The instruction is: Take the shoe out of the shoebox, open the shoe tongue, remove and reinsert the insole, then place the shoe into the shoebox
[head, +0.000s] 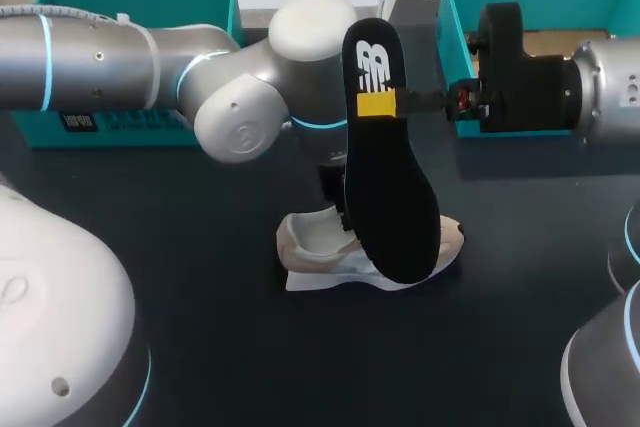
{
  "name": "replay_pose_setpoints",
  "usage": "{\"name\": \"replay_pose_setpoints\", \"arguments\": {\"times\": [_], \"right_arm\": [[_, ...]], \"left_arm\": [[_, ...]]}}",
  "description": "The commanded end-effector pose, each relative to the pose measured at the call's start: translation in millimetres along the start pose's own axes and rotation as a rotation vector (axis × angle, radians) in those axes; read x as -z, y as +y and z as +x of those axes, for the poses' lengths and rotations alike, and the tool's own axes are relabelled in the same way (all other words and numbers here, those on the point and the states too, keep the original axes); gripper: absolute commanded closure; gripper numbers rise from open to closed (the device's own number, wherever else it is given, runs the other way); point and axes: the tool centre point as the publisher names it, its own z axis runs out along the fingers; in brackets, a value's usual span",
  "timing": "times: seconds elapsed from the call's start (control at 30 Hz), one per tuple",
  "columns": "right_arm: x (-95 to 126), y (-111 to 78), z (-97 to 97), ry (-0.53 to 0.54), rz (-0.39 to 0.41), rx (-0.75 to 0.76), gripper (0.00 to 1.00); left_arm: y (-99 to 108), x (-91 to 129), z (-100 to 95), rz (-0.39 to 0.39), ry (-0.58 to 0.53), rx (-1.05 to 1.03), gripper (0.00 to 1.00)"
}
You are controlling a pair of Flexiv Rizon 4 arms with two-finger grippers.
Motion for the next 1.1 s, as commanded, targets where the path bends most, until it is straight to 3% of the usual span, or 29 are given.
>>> {"name": "replay_pose_setpoints", "arguments": {"times": [0.03, 0.2, 0.33, 0.5, 0.57, 0.63, 0.7, 0.8, 1.1], "right_arm": [[-3.7, 0.4, -0.4, -0.003, 0.001, -0.002, 1.0], [-3.7, 0.4, -0.4, -0.003, 0.001, -0.002, 1.0], [-3.7, 0.4, -0.4, -0.003, 0.001, -0.002, 1.0], [-3.7, 0.4, -0.4, -0.003, 0.001, -0.002, 1.0], [-3.7, 0.4, -0.4, -0.003, 0.001, -0.002, 1.0], [-3.7, 0.4, -0.4, -0.003, 0.001, -0.002, 1.0], [-3.7, 0.4, -0.4, -0.003, 0.001, -0.002, 1.0], [-3.7, 0.4, -0.4, -0.003, 0.001, -0.002, 1.0], [-3.7, 0.4, -0.4, -0.003, 0.001, -0.002, 1.0]], "left_arm": [[-1.4, -8.0, 0.7, -0.027, 0.045, -0.05, 1.0], [-4.9, -0.8, 0.1, -0.072, 0.272, -0.303, 1.0], [-9.5, 21.2, -4.9, -0.105, 0.469, -0.544, 1.0], [-9.6, 42.6, -12.3, -0.174, 0.626, -0.959, 1.0], [-10.0, 47.8, -15.9, -0.181, 0.684, -1.049, 1.0], [-9.7, 57.2, -19.2, -0.129, 0.786, -1.162, 1.0], [-9.9, 60.9, -19.0, -0.145, 0.759, -1.234, 1.0], [-7.6, 66.6, -18.4, -0.077, 0.688, -1.18, 1.0], [-7.6, 66.6, -18.4, -0.077, 0.688, -1.18, 1.0]]}}
